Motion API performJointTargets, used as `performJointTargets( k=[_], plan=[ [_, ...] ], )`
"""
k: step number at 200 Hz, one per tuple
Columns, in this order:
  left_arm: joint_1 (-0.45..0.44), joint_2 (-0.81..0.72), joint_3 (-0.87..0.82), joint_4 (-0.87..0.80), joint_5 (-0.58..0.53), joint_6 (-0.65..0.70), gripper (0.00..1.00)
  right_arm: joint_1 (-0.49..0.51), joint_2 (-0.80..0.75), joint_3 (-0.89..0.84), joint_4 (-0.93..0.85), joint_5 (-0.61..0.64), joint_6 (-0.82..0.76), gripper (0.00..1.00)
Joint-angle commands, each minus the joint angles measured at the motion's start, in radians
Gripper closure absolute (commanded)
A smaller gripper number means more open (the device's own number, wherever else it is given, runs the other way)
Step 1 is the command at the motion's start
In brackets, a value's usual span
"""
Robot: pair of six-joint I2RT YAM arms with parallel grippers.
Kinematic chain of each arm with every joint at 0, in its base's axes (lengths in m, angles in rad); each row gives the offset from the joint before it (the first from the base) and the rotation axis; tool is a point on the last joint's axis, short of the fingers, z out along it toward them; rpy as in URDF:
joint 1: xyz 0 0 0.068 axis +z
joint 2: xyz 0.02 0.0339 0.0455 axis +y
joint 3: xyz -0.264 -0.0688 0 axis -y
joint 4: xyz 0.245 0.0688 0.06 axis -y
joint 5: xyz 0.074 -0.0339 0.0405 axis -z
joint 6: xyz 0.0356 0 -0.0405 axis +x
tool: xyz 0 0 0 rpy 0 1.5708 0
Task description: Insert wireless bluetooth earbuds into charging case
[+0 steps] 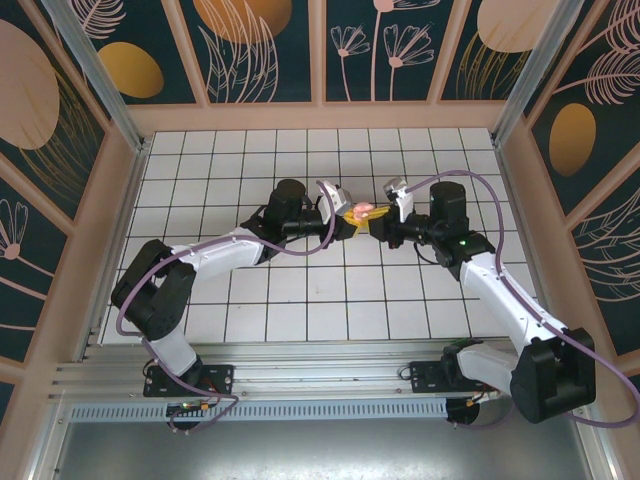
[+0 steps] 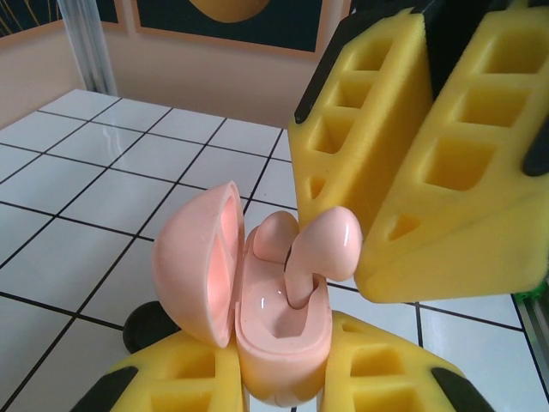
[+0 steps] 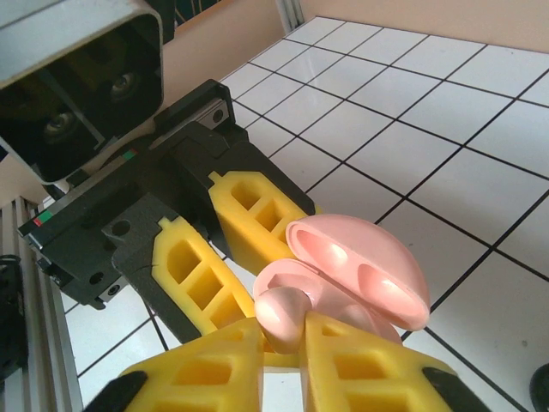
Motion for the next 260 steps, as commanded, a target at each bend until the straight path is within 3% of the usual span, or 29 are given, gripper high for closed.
performJointTargets(
  k=[1, 136, 260],
  plan=[
    [-0.006, -0.044, 0.002, 0.051, 0.030, 0.022, 0.95, -0.002, -0.009, 0.001, -0.021, 0.023, -0.007, 0.78],
    [-0.007, -0.037, 0.000, 0.026, 0.050, 0.045, 0.96, -0.003, 0.009, 0.038, 0.074, 0.076, 0.096, 0.73],
    [-0.006, 0.035, 0.004, 0.113, 0.058, -0.027, 0.96, 0.000, 0.033, 0.042, 0.070, 0.071, 0.167, 0.71]
  ],
)
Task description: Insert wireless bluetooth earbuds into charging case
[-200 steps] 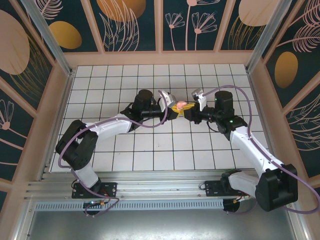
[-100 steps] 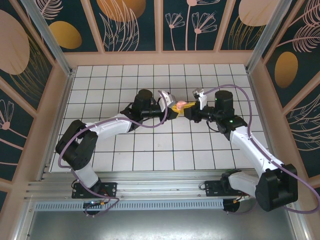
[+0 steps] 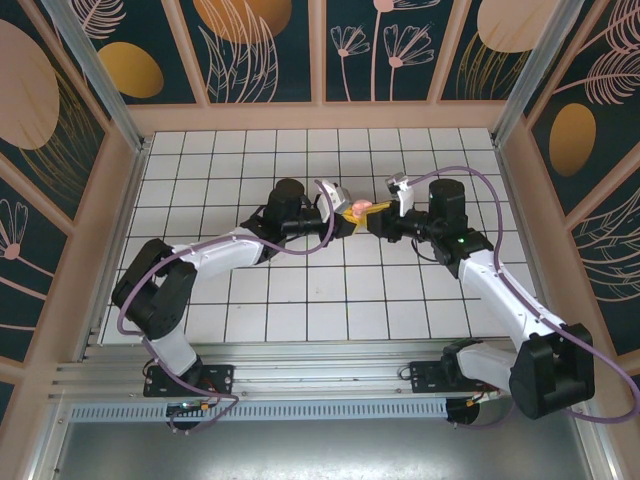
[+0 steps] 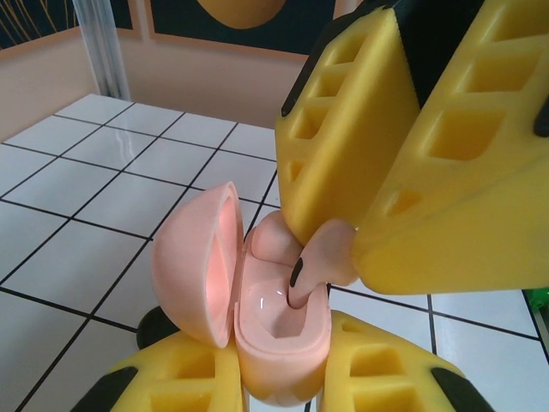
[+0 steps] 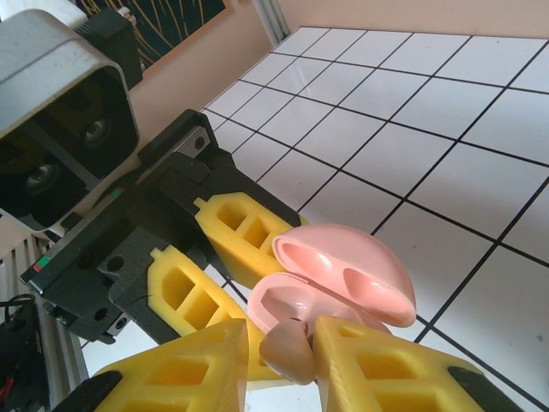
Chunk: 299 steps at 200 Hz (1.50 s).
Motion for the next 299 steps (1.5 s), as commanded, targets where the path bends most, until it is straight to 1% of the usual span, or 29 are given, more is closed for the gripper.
performJointTargets(
  k=[1, 18, 48, 99, 168, 236, 260, 279, 299],
  plan=[
    [-0.012, 0.023, 0.009, 0.077, 0.072, -0.017, 0.95, -0.002, 0.009, 0.029, 0.024, 0.044, 0.027, 0.70],
    [-0.011, 0.027, 0.019, 0.069, 0.057, -0.016, 0.95, -0.002, 0.001, 0.031, 0.026, 0.049, 0.042, 0.67],
    [-0.011, 0.026, 0.022, 0.056, 0.036, -0.013, 0.95, -0.002, -0.012, 0.021, 0.058, 0.058, 0.079, 0.67],
    [-0.011, 0.025, 0.009, 0.063, 0.018, -0.030, 0.95, -0.002, -0.013, 0.021, 0.074, 0.052, 0.109, 0.61],
    [-0.012, 0.023, 0.012, 0.037, -0.017, -0.035, 0.95, -0.002, -0.002, 0.024, 0.131, 0.036, 0.180, 0.57],
    [-0.010, 0.017, -0.011, 0.043, -0.039, -0.036, 0.95, -0.004, -0.025, 0.047, 0.140, 0.032, 0.257, 0.57],
    [-0.010, 0.021, -0.016, 0.063, -0.037, -0.046, 0.96, -0.010, -0.037, 0.059, 0.110, 0.047, 0.286, 0.57],
    [-0.010, 0.030, -0.012, 0.063, -0.032, -0.048, 0.96, -0.030, -0.045, 0.063, 0.082, 0.029, 0.307, 0.57],
    [-0.012, 0.028, -0.008, 0.061, -0.036, -0.040, 0.96, -0.058, -0.051, 0.060, 0.077, -0.029, 0.356, 0.58]
  ],
)
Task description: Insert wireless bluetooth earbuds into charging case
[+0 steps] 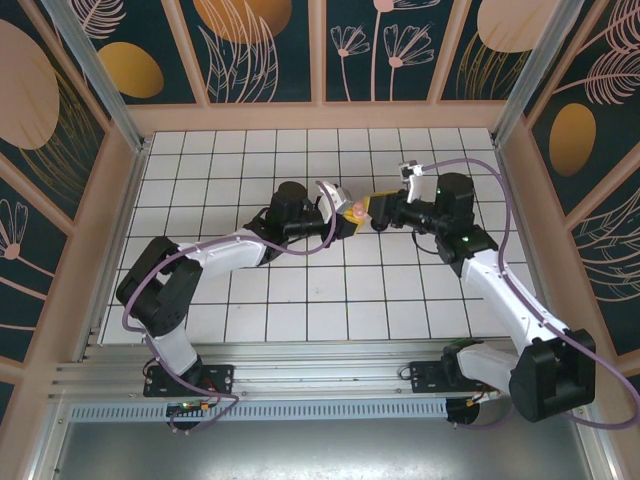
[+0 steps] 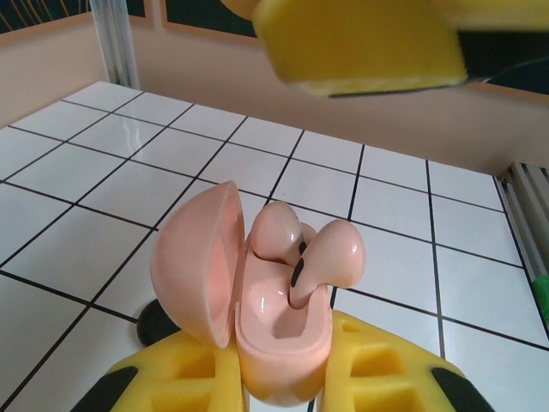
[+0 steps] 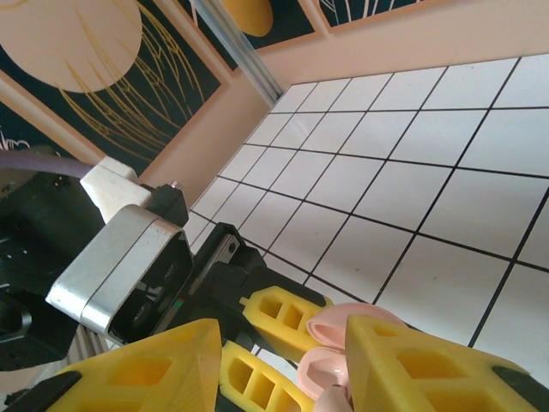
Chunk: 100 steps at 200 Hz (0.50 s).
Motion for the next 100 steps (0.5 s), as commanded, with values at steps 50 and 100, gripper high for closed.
performJointTargets(
  k=[50, 100],
  plan=[
    [-0.005, 0.014, -0.009, 0.063, 0.023, -0.020, 0.96, -0.046, -0.006, 0.003, -0.062, -0.102, 0.122, 0.67],
    [-0.006, 0.014, -0.004, 0.062, 0.021, -0.014, 0.96, -0.046, -0.008, -0.042, -0.065, -0.107, 0.145, 0.72]
  ],
)
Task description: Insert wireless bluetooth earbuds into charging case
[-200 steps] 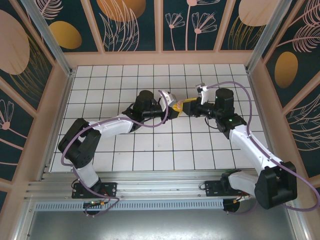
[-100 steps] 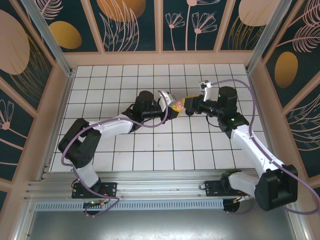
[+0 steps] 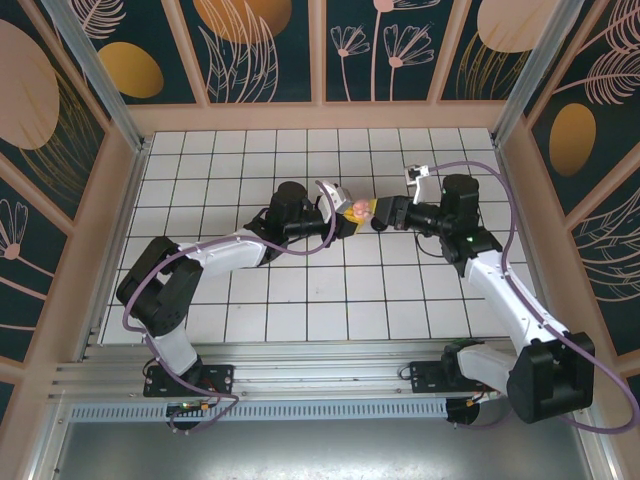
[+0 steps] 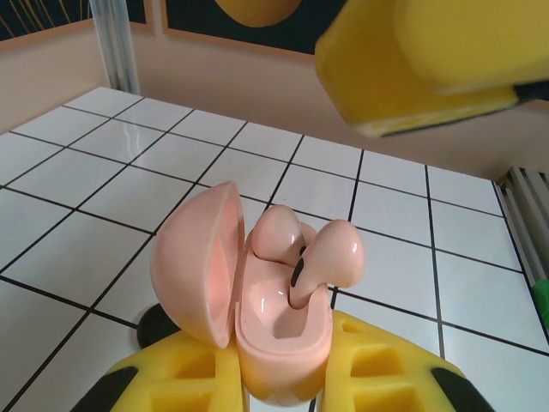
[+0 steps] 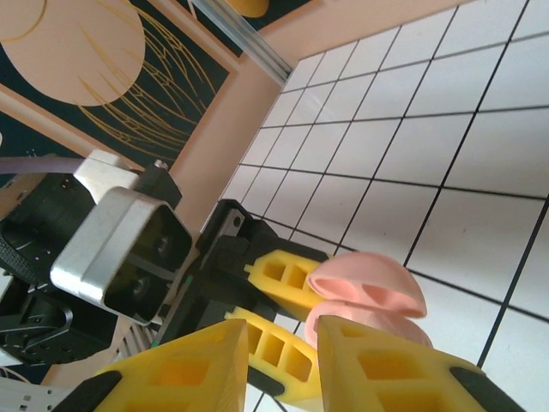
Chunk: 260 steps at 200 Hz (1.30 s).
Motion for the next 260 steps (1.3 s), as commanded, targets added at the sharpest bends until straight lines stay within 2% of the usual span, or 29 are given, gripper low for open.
performJointTargets(
  k=[1, 144, 260],
  plan=[
    [-0.006, 0.011, -0.002, 0.045, 0.019, -0.006, 0.96, -0.006, -0.005, -0.025, -0.020, -0.017, 0.021, 0.72],
    [-0.005, 0.004, 0.025, 0.022, 0.022, 0.002, 0.96, 0.004, 0.006, -0.072, 0.027, -0.042, 0.034, 0.84],
    [-0.006, 0.000, 0.032, 0.007, 0.022, 0.010, 0.96, 0.052, 0.036, -0.045, 0.080, -0.050, 0.051, 0.87]
  ],
)
